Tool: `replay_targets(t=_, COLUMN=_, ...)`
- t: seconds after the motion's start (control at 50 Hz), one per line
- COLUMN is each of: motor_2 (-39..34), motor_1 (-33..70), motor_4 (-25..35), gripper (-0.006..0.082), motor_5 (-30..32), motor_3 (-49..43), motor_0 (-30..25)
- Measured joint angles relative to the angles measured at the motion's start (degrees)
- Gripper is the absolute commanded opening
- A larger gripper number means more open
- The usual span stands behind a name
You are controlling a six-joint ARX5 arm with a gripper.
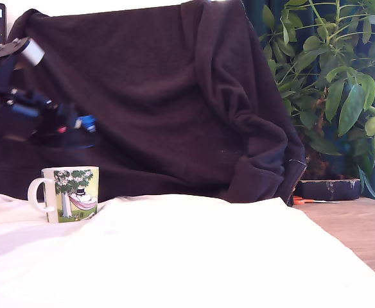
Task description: Pick the blue coffee capsule and place it inside the green coffee cup
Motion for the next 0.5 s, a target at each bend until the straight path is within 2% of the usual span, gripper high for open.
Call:
replay_targets(t=0.12, motor_2=0.24, motor_1=0.00, motor_4=-2.38, gripper=0.0195, motor_5=-0.13, motor_3=-1.68, motor_0=1.31)
replay_targets(t=0.42, motor_2=0.37, motor_1=0.00, motor_4=-2.78, gripper=0.0209, motor_5=-0.92, motor_3=-5.79, motor_0=1.55)
replay_targets(t=0.46, motor_2=0.37, motor_1=0.00, motor_4=-2.80, gripper=0.0240, motor_5=-1.68, motor_3=-7.30, motor_0=1.55)
replay_targets(t=0.5, motor_2=0.37, motor_1=0.00, motor_4=-2.78, gripper=0.0314, motor_5=-1.84, motor_3=-8.74, motor_0=1.55)
